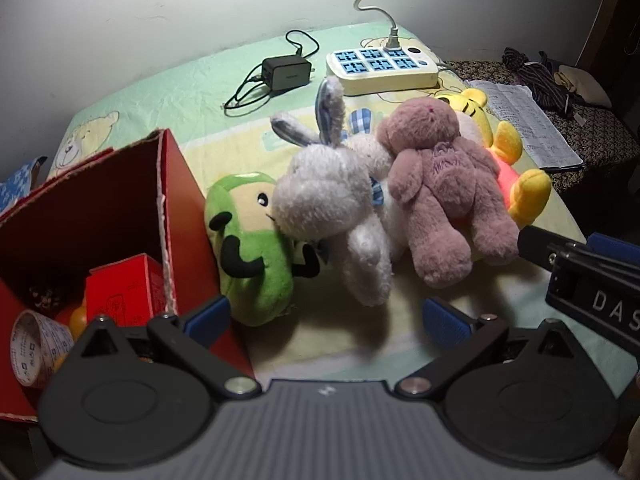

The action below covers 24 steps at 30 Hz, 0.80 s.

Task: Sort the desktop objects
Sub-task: 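Reach the right tool toward the pink-brown teddy bear on the pile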

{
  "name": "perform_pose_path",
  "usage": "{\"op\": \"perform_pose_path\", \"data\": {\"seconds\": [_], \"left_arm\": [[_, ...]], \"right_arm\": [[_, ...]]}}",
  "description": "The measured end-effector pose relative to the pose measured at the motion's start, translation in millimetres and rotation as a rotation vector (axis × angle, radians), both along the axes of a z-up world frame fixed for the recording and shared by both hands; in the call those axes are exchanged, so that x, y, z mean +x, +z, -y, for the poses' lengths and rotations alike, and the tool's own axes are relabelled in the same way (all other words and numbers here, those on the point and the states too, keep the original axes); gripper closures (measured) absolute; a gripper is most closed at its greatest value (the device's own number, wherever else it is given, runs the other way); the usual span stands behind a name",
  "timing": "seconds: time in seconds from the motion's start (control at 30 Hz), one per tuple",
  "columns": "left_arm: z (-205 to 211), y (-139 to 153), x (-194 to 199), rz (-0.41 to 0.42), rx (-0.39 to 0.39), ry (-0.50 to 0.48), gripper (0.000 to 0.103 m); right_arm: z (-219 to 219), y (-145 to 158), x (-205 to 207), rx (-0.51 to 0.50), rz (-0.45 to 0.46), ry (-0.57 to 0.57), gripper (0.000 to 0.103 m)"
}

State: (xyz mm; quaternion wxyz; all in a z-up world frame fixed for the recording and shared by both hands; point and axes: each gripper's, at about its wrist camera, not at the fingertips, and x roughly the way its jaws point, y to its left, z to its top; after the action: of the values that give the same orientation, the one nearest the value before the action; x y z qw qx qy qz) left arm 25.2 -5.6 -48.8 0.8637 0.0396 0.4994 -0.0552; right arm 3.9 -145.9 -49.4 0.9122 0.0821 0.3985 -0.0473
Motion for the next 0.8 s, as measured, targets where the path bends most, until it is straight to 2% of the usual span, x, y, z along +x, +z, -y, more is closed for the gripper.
{"op": "perform_pose_path", "data": {"seconds": [0.2,0.43,0.8], "left_arm": [[4,-3,-1,-0.005,-0.009,-0.009,0.001],[9,-7,8,-0.026,-0.019,0.063,0.001],[23,-15,19,-0.040,0.015,0.188,0.001]], "right_arm": [[4,-6,3,0.016,-0.020,0.013,0.036],[18,-5,17,0.039,-0.026,0.095,0.041],[40,-10,44,0.080,-0.042,0.247,0.041]]}}
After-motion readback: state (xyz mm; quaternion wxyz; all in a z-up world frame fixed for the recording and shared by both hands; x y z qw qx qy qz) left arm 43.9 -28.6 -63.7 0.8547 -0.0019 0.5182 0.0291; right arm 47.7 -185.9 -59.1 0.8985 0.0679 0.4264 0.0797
